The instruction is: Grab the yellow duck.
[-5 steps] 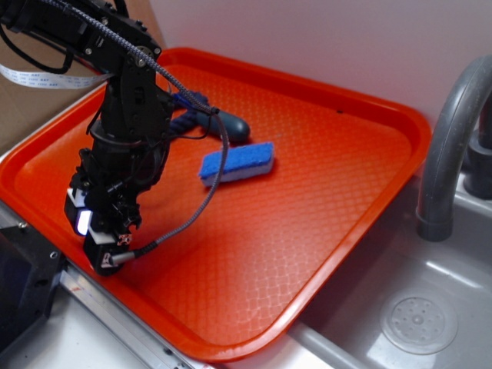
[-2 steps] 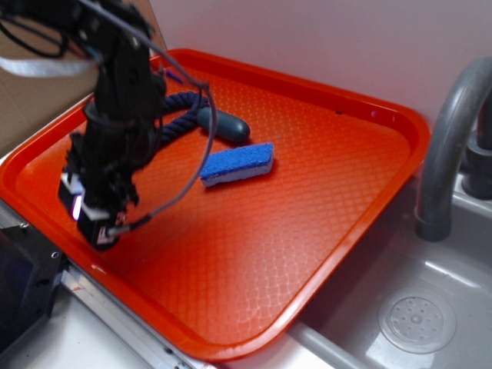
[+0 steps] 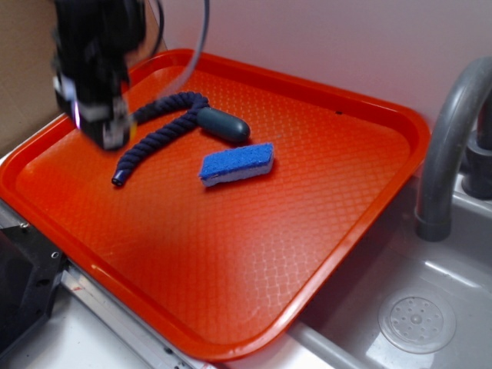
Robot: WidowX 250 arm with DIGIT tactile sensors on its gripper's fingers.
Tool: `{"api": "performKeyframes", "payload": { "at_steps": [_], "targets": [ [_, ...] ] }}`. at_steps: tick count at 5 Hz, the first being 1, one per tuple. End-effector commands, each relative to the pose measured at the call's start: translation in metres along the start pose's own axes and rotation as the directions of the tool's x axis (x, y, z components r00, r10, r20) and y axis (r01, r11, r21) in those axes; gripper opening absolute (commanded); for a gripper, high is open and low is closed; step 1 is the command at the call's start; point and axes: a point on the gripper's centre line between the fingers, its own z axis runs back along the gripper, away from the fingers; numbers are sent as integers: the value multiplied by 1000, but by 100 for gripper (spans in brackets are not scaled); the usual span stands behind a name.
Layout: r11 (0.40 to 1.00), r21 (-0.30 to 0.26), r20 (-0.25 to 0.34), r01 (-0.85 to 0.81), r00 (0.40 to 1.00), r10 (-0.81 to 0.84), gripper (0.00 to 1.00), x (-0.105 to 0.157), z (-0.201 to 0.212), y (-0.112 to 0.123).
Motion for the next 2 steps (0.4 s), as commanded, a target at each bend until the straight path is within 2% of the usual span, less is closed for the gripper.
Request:
{"api": "performKeyframes", "payload": {
  "at_steps": [1,2],
  "targets": [
    [994,-99,291,-52,953,79,0,-7,97,25],
    [996,-73,321,60,946,-34,0,6,97,15]
  ]
}}
